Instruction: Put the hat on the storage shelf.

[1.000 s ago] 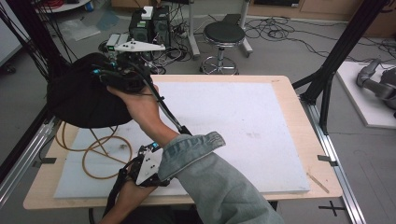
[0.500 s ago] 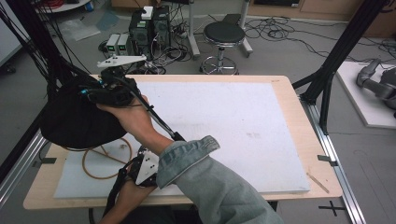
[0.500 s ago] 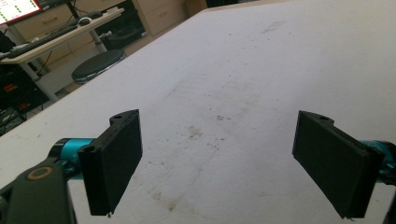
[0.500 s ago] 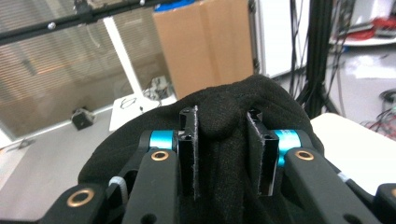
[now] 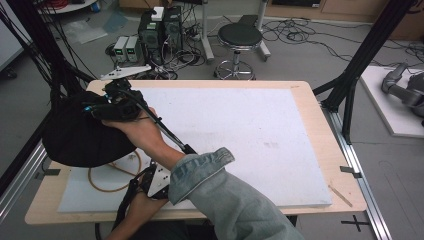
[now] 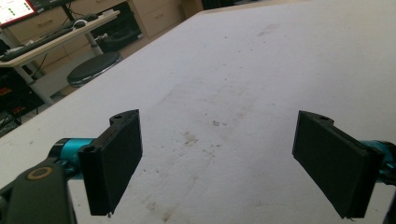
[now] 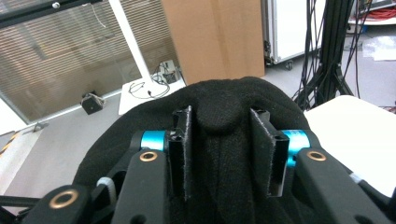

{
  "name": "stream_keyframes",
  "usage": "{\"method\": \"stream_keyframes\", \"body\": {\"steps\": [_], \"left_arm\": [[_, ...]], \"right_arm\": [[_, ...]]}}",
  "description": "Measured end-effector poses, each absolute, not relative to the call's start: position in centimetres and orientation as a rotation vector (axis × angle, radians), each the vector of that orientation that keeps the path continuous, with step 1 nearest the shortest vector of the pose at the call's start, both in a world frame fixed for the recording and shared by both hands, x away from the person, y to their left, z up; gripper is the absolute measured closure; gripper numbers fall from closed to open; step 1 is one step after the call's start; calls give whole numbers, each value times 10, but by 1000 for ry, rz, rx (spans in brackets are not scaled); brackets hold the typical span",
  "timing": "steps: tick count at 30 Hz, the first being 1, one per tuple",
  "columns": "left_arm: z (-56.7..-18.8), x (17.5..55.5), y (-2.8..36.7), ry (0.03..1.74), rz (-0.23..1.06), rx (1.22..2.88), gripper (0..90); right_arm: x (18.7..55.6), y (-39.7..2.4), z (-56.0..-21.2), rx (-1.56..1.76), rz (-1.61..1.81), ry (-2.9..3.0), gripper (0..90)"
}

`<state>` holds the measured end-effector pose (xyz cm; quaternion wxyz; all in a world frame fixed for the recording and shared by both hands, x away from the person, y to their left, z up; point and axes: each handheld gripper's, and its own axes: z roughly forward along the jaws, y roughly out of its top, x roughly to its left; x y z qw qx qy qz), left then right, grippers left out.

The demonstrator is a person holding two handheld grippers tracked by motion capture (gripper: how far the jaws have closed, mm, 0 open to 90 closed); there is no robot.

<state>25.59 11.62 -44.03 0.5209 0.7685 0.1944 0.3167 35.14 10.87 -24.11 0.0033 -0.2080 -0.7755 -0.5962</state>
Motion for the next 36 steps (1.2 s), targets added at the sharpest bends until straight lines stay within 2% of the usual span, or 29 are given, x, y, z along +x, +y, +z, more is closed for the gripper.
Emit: {"method": "stream_keyframes", "body": {"steps": [14, 24, 29, 36], "left_arm": [[-440, 256, 116, 466, 755, 1849, 163], [-440, 257, 117, 463, 762, 1852, 163], [-439, 258, 117, 466, 762, 1854, 163], [-439, 259, 117, 467, 764, 1856, 162]], "right_arm": [[353, 109, -245, -657, -1841, -2456, 517], [356, 101, -244, -676, -1852, -2454, 397], [360, 81, -238, -730, -1896, -2481, 322], [371, 25, -237, -873, -1961, -2490, 301]]}}
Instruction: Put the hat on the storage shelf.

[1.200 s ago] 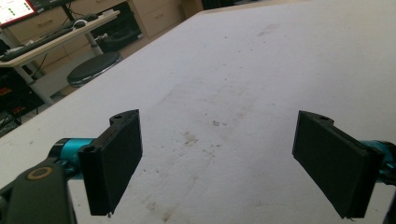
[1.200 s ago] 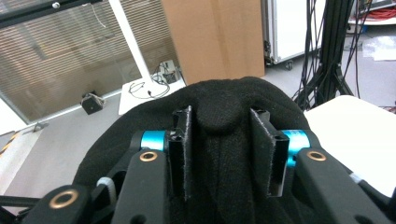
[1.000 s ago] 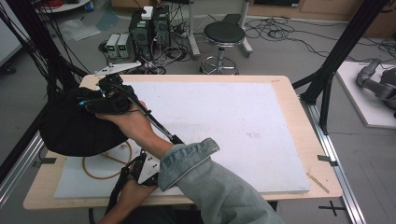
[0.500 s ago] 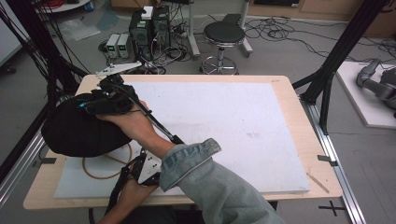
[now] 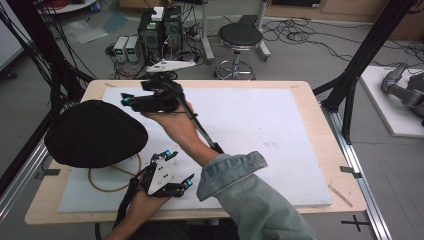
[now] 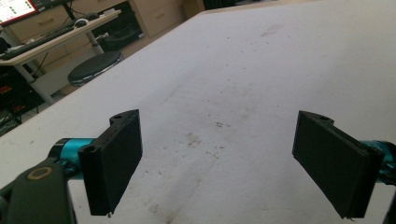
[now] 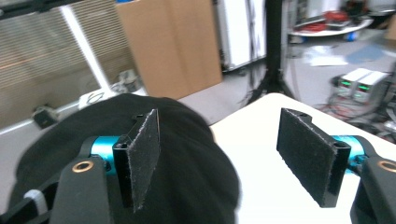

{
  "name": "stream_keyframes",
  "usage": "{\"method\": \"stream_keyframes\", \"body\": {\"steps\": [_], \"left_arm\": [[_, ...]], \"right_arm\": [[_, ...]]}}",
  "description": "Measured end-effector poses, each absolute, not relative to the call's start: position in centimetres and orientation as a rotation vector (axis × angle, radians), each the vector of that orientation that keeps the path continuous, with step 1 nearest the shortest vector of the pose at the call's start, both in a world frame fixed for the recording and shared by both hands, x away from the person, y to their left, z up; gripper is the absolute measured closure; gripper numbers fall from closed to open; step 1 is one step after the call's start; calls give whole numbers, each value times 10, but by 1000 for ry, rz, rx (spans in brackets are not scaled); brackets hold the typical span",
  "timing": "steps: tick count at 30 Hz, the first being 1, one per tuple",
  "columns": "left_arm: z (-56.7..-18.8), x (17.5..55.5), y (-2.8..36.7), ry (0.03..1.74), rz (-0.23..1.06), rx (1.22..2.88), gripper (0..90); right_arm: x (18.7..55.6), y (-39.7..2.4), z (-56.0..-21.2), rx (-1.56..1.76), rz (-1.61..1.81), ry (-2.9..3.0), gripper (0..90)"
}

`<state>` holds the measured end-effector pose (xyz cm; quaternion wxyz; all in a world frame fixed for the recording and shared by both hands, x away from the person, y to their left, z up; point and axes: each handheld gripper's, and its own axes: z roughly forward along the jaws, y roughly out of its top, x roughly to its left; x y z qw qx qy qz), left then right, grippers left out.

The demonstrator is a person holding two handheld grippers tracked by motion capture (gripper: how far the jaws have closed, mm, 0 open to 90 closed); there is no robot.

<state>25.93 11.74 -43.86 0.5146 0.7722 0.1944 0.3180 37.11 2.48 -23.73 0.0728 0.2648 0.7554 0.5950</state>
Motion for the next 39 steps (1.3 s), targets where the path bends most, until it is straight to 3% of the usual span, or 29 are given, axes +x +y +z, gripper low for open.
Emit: {"method": "stream_keyframes", "body": {"steps": [25, 31, 39], "left_arm": [[-441, 263, 119, 496, 763, 1867, 163], [-440, 265, 118, 497, 764, 1872, 163], [-440, 267, 118, 502, 767, 1865, 163]], "right_arm": [[385, -208, -266, 1213, 1492, 1801, 120], [379, -248, -283, 1262, 1428, 1748, 119], [364, -272, -304, 1249, 1325, 1719, 119]]}}
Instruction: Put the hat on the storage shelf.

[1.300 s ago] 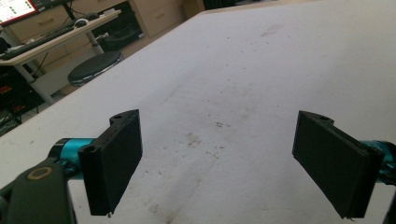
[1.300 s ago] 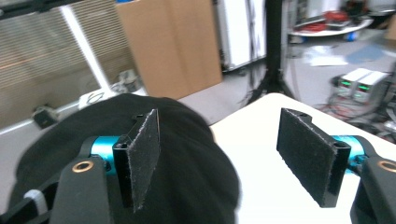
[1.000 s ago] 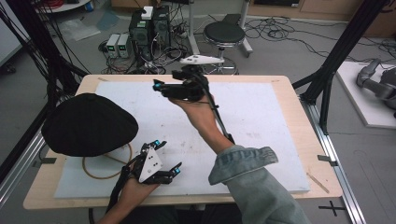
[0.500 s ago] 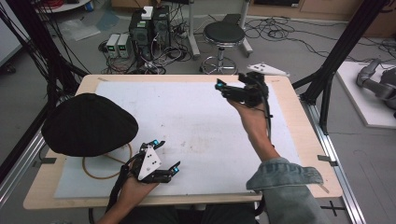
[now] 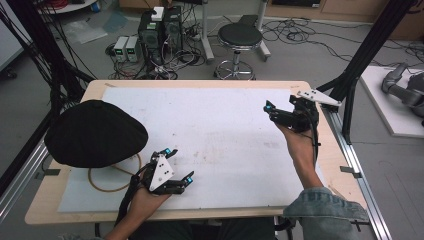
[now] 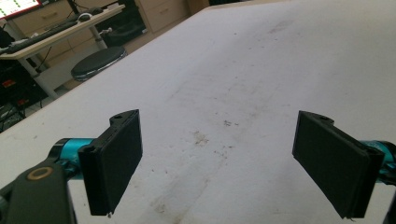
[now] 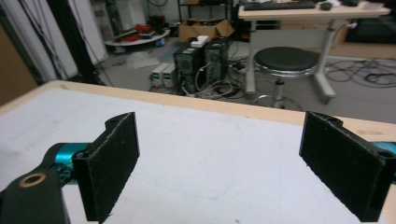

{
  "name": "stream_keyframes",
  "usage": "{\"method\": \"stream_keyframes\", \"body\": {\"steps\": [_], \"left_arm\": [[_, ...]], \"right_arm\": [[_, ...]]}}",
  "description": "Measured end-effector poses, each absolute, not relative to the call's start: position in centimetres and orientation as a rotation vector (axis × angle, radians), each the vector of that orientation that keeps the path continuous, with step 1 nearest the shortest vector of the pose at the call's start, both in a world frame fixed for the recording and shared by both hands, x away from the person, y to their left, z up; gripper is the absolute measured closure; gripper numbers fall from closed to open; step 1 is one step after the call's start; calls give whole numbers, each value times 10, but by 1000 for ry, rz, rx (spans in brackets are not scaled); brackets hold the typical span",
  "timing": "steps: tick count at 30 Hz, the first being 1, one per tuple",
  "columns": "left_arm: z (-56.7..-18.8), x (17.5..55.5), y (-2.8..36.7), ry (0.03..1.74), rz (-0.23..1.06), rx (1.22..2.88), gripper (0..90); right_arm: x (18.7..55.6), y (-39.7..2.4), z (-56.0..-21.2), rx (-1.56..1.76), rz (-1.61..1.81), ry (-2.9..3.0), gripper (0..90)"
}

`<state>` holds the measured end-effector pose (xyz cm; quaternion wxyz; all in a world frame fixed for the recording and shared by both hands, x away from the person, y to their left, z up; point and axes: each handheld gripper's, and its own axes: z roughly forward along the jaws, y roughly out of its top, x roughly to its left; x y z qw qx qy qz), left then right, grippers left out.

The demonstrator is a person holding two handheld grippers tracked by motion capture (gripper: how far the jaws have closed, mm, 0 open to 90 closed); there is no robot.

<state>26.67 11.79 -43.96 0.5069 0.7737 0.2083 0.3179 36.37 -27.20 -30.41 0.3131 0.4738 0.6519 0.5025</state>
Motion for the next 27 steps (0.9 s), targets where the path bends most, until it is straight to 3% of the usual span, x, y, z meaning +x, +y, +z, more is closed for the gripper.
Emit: {"method": "stream_keyframes", "body": {"steps": [13, 21, 27], "left_arm": [[-439, 267, 122, 517, 792, 1854, 163], [-439, 271, 120, 519, 788, 1859, 163], [-438, 271, 121, 520, 791, 1849, 163]], "right_arm": [[335, -281, -344, 1241, 1291, 1673, 119], [332, -297, -381, 1345, 1275, 1654, 119], [330, -305, -388, 1352, 1254, 1654, 119]]}}
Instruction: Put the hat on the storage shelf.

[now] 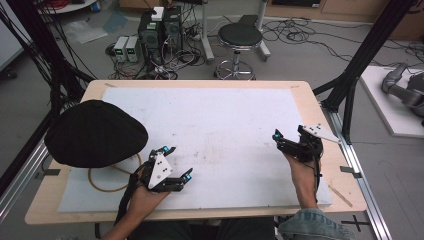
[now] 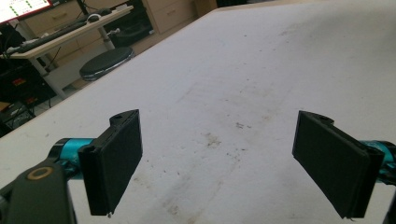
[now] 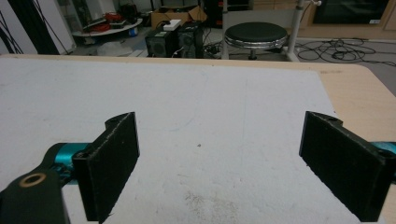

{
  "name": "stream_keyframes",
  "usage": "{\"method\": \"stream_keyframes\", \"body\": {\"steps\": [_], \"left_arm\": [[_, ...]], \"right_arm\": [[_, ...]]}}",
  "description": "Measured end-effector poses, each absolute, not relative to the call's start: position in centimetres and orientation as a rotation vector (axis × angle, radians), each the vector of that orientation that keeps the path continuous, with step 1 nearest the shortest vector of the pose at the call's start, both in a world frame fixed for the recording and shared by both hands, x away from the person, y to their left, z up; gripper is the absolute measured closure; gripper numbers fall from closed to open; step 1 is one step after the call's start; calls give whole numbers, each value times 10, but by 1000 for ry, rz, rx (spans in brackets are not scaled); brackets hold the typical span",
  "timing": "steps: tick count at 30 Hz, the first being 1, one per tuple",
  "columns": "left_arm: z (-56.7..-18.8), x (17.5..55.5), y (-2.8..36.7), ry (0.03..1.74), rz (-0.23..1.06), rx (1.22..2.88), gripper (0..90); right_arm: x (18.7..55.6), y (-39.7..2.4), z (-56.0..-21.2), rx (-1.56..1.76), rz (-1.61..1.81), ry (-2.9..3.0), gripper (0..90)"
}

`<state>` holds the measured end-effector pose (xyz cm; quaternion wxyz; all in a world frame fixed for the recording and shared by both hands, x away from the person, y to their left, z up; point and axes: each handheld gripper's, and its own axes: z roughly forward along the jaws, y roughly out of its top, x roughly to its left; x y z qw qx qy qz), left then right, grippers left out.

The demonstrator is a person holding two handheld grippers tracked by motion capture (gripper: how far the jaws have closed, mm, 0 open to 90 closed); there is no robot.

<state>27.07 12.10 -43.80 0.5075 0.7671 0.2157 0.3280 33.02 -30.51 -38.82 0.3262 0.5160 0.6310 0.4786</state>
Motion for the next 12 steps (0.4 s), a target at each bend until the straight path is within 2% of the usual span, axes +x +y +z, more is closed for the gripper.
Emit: {"method": "stream_keyframes", "body": {"steps": [12], "left_arm": [[-438, 271, 122, 524, 788, 1849, 163]], "right_arm": [[332, -302, -392, 1352, 1257, 1667, 119]]}}
